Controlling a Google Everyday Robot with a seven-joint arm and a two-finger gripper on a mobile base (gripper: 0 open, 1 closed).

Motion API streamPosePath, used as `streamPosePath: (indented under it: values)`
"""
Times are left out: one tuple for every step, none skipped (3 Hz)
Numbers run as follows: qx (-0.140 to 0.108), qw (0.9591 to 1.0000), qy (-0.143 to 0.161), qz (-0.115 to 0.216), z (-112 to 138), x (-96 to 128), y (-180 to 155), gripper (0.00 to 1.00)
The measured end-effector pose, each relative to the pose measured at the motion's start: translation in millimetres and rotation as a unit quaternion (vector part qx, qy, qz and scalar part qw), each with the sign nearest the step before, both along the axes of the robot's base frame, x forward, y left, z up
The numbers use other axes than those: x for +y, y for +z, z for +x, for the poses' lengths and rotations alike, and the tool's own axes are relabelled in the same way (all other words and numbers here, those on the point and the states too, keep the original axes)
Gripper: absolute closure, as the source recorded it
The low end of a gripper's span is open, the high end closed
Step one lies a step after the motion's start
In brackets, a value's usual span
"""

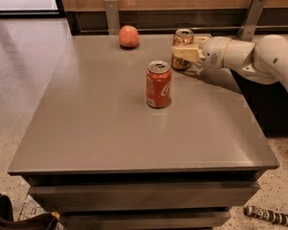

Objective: Pick orange can

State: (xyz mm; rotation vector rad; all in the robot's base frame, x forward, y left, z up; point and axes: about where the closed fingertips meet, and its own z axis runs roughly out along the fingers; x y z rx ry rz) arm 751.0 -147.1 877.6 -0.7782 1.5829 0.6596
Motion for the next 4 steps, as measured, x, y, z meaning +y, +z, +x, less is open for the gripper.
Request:
streamPosePath:
  values:
    - [0.000, 1.0000, 0.003, 0.000, 0.3, 3.9, -0.4, 1.00]
    - [0.000, 1.0000, 0.003, 0.000, 0.3, 3.9, -0.4, 1.00]
    - [-0.019, 0.9994, 0.026, -0.011, -5.5, 18.4, 32.2, 1.00]
    - [-0.065, 0.9946, 0.065, -0.048, -21.5, 49.1, 93.9, 1.00]
